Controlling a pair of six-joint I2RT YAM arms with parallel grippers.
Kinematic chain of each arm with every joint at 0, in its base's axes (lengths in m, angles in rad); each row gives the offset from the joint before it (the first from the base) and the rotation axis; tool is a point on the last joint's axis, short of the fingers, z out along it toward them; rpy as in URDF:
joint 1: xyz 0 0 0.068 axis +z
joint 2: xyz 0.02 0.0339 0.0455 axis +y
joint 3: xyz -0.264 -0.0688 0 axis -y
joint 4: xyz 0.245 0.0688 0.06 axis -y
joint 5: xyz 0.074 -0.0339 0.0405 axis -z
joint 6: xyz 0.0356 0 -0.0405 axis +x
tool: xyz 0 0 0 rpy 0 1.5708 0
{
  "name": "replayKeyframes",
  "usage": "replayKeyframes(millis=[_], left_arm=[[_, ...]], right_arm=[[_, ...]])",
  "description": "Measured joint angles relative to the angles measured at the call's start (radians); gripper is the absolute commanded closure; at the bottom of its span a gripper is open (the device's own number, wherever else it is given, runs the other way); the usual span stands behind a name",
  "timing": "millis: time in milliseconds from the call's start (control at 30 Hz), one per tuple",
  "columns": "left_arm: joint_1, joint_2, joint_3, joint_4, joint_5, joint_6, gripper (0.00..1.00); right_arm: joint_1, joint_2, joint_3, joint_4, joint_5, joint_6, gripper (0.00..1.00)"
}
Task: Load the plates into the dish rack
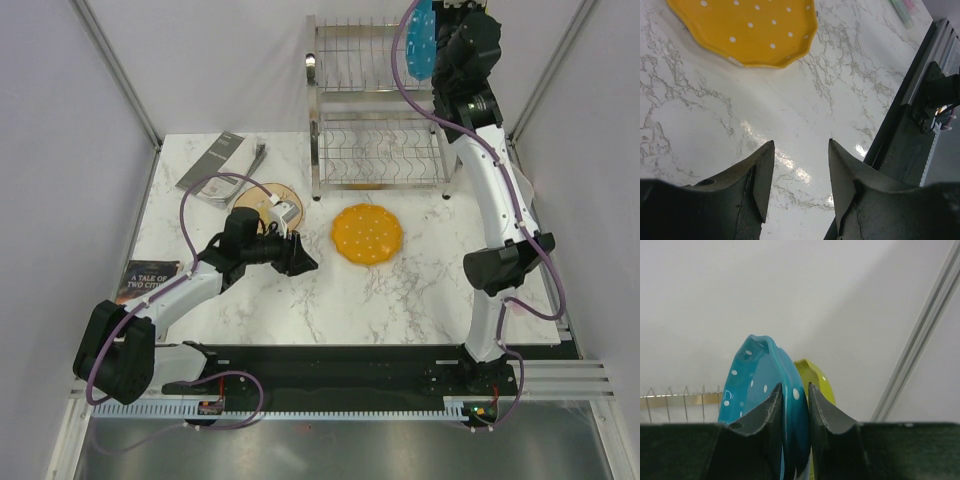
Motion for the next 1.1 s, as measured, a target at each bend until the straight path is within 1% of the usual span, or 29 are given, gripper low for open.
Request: replayKeyframes(millis=[167, 400, 767, 1100], left_arm=[[0.0, 0.0, -0.018, 0.019, 0.002, -0.005, 0.46], [0.0, 0.0, -0.061, 0.027, 0.002, -0.012, 0.46], [0.0, -0.005, -0.097, 0.092, 0.002, -0.026, 0.45], [0.0, -0.018, -0.125, 0.117, 0.002, -0.034, 0.45]], right_arm=[[0.0, 0.06, 0.026, 0.11, 0.01, -0.085, 1.0], [-0.021, 0.098, 0.048, 0.172, 0.01, -0.15, 1.0], [-0.089, 0.098, 0.052, 0.186, -0.023, -0.202, 1.0], [-0.08, 0.098, 0.045, 0.185, -0.093, -0.285, 1.0]])
